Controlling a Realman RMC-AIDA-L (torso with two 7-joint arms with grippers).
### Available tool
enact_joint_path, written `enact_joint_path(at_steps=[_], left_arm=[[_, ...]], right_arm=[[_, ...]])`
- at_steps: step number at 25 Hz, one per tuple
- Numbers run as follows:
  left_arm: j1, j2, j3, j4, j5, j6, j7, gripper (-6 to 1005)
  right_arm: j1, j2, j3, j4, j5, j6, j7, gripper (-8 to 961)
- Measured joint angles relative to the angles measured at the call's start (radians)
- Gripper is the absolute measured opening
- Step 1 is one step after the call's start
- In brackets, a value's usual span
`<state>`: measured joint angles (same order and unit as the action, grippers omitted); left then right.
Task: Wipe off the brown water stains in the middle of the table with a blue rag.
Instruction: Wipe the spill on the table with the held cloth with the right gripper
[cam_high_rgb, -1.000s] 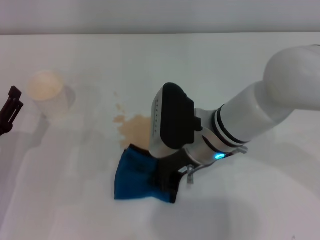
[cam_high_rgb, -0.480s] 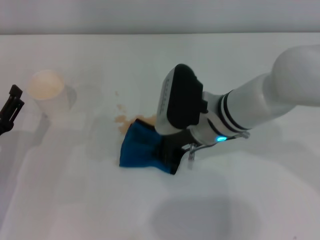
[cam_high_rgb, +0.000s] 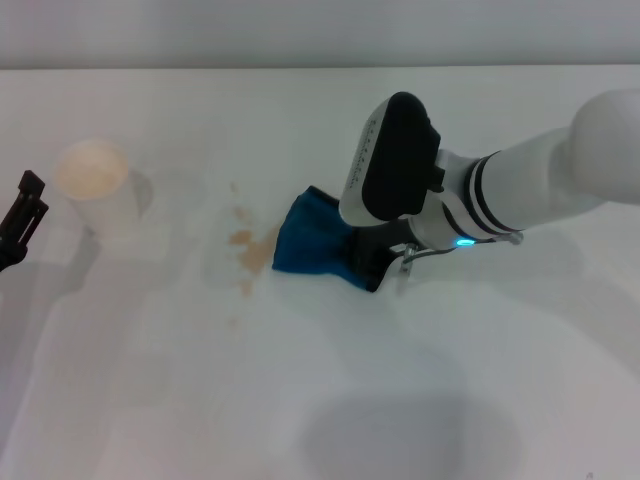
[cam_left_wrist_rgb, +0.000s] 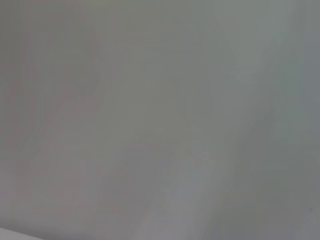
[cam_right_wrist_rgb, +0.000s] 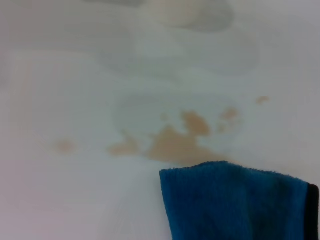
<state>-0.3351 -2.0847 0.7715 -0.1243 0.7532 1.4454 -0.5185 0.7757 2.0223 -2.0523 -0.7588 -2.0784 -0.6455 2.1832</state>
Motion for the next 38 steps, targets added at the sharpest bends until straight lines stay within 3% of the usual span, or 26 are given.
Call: enact_joint_path(at_steps=[7, 16, 27, 38], left_arm=[[-0.002, 0.0, 0.0, 0.0, 0.0, 0.001, 0.0, 889], [-0.006, 0.0, 0.0, 0.0, 0.0, 0.001, 0.0, 890], [-0.006, -0.001, 0.0, 0.001, 0.0, 0.001, -0.023, 890], [-0.015, -0.002, 0.0, -0.002, 0.0, 0.001, -0.024, 889]], right_arm=[[0.0, 0.004, 0.022, 0.021, 0.001, 0.054, 0.003, 52], [0.037, 0.006, -0.143, -0.054, 0.191, 0.084, 0.008, 52], [0.041, 0.006, -0.306, -0.165, 0.274, 0.025, 0.004, 53], [0.043, 0.006, -0.375, -0.122, 0.28, 0.204, 0.004, 54]])
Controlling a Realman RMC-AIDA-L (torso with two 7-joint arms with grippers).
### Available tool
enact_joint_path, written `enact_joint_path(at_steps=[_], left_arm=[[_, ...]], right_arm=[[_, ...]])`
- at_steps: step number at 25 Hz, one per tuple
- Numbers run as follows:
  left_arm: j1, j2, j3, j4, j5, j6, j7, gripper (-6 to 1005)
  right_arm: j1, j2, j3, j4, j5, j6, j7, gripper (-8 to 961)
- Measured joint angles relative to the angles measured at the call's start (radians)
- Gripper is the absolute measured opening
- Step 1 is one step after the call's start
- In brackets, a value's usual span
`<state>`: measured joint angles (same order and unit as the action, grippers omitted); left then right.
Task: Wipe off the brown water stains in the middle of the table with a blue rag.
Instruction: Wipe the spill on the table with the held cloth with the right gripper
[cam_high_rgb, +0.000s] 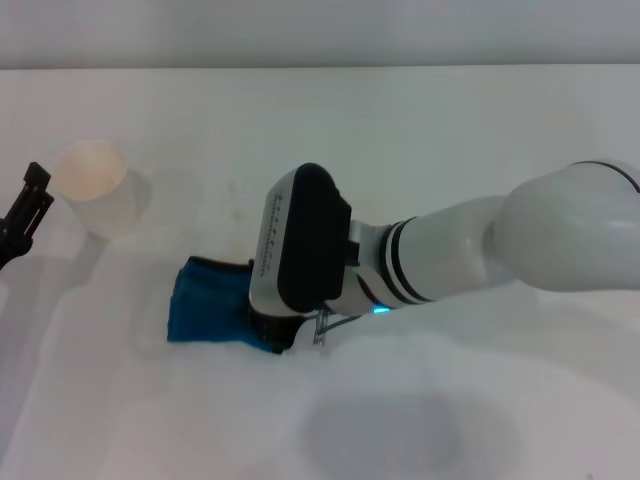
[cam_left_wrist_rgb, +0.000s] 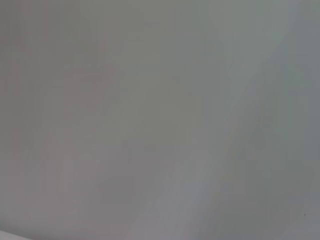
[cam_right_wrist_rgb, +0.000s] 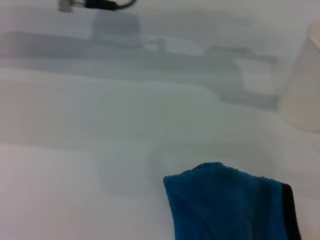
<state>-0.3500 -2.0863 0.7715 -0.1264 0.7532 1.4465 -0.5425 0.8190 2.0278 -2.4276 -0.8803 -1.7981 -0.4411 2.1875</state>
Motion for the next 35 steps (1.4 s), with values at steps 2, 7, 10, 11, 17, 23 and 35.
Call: enact_joint_path(at_steps=[2, 7, 10, 11, 17, 23, 35], left_arm=[[-0.002, 0.0, 0.0, -0.001, 0.0, 0.0, 0.0, 890], [-0.003, 0.0, 0.0, -0.003, 0.0, 0.0, -0.001, 890], [-0.003, 0.0, 0.0, -0.004, 0.0, -0.002, -0.001, 889], [-0.003, 0.0, 0.0, -0.004, 0.0, -0.002, -0.001, 889], [0.0, -0.001, -0.001, -0.006, 0.0, -0.004, -0.001, 889], [0.002, -0.003, -0.003, -0.006, 0.0, -0.003, -0.001, 890], [0.002, -0.003, 0.0, -0.008, 0.0, -0.002, -0.001, 890]], right_arm=[[0.002, 0.0, -0.001, 0.022, 0.0, 0.025, 0.002, 54], [0.012, 0.0, 0.007, 0.059, 0.002, 0.066, 0.003, 55], [0.027, 0.0, 0.009, 0.091, 0.013, 0.091, 0.003, 55], [0.034, 0.0, 0.009, 0.104, 0.017, 0.099, 0.003, 55], [0.06, 0.0, 0.049, 0.168, 0.022, 0.122, 0.004, 56], [0.088, 0.0, 0.087, 0.248, 0.017, 0.132, 0.003, 56], [0.066, 0.0, 0.084, 0.279, 0.023, 0.16, 0.004, 57]])
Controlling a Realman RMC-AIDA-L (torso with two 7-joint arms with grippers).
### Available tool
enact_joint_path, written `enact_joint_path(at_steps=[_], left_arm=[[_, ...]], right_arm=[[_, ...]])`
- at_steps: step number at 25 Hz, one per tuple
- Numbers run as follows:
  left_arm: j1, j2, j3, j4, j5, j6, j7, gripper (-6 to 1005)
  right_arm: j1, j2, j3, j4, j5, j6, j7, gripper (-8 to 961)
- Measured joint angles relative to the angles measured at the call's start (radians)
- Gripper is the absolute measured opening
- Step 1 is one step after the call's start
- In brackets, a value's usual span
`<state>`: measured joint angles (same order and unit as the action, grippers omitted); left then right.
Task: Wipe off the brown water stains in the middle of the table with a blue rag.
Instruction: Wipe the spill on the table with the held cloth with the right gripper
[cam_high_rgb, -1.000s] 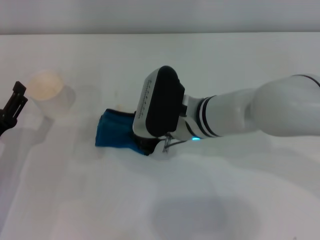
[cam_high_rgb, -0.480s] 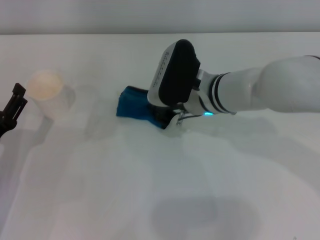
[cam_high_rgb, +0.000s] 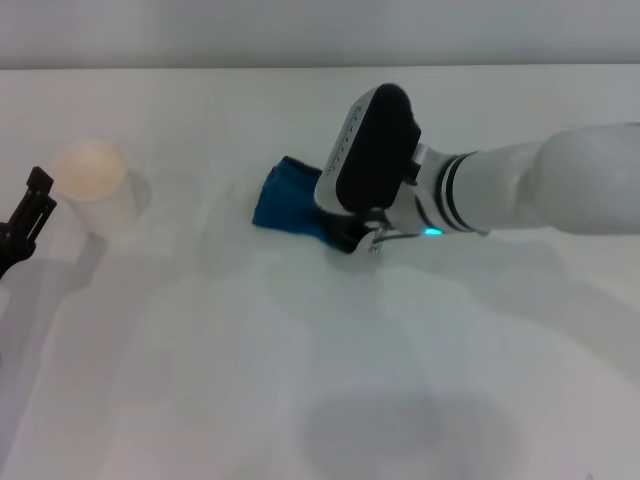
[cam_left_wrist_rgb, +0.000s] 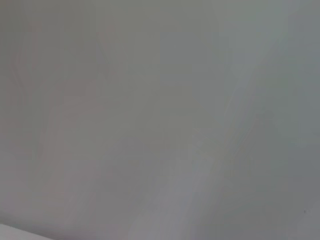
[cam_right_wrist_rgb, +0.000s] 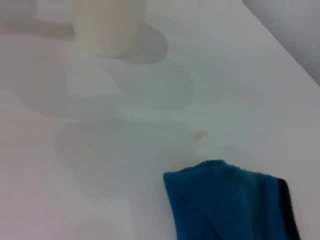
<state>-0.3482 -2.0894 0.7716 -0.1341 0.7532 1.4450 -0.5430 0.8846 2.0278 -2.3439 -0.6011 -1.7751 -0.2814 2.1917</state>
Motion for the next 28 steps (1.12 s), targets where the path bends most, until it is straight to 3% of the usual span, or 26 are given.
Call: enact_joint_path(at_steps=[17, 23, 28], left_arm=[[-0.006, -0.001, -0.006, -0.001, -0.001, 0.0, 0.0, 889], [-0.015, -0.001, -0.006, -0.001, -0.001, -0.001, 0.0, 889], [-0.015, -0.001, -0.003, -0.001, -0.001, -0.001, 0.0, 890]], right_arm=[[-0.048, 0.0, -0.123, -0.275, 0.065, -0.126, -0.009, 59], [-0.033, 0.0, -0.115, -0.203, 0.065, -0.066, -0.007, 59], [-0.006, 0.0, -0.02, -0.056, 0.062, -0.046, -0.002, 60]])
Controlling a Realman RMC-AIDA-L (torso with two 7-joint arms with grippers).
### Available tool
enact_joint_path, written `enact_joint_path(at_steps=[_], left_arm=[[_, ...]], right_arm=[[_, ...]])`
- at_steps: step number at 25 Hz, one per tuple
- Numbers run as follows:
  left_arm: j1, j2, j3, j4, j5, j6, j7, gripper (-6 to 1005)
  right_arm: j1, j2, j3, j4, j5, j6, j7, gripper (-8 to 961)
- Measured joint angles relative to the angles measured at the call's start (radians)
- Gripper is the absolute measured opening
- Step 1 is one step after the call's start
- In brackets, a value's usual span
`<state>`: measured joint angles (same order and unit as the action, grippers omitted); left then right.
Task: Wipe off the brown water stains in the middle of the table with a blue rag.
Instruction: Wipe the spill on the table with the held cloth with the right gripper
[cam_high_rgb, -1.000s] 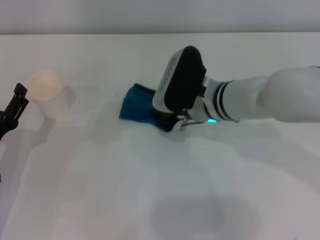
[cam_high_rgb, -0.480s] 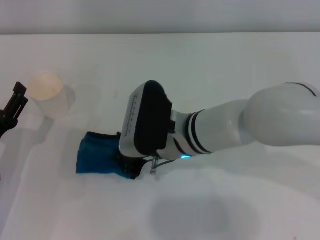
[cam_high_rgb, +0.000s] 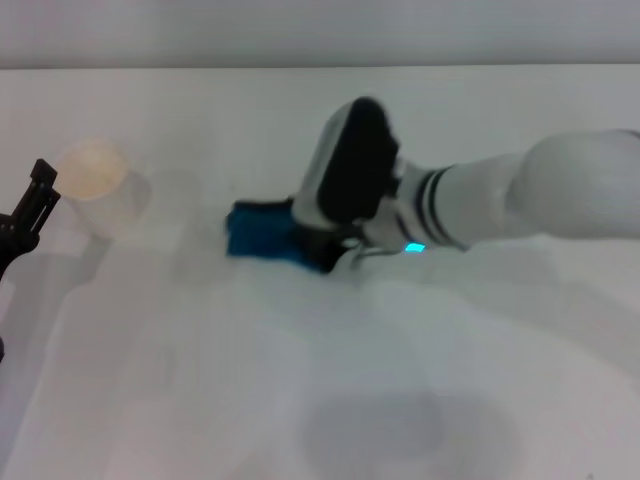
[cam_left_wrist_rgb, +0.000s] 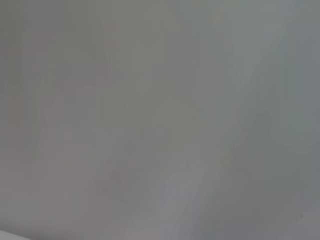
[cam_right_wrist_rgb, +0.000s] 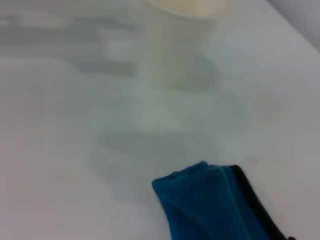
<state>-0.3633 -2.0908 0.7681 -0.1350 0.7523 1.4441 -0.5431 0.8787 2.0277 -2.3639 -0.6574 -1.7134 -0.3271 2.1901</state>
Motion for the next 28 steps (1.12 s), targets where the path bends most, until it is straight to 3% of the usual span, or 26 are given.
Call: enact_joint_path(at_steps=[7, 11, 15, 23, 28], left_arm=[[0.004, 0.004, 0.002, 0.002, 0.001, 0.002, -0.021, 889], [-0.001, 0.005, 0.003, 0.005, 0.002, 0.002, -0.022, 890], [0.0, 0.005, 0.004, 0.007, 0.003, 0.003, -0.023, 890], [0.005, 0.007, 0.004, 0.01, 0.003, 0.015, -0.025, 889], [0.007, 0.007, 0.004, 0.011, 0.002, 0.016, -0.024, 889]], right_arm=[[-0.014, -0.016, 0.184, 0.094, -0.079, -0.05, -0.008, 61], [-0.063, -0.015, 0.354, 0.085, -0.238, -0.121, -0.008, 61], [-0.099, -0.021, 0.453, 0.047, -0.307, -0.197, -0.011, 61], [-0.146, -0.029, 0.761, -0.051, -0.453, -0.532, -0.085, 62], [-0.193, -0.039, 0.837, -0.177, -0.535, -0.71, -0.099, 63]])
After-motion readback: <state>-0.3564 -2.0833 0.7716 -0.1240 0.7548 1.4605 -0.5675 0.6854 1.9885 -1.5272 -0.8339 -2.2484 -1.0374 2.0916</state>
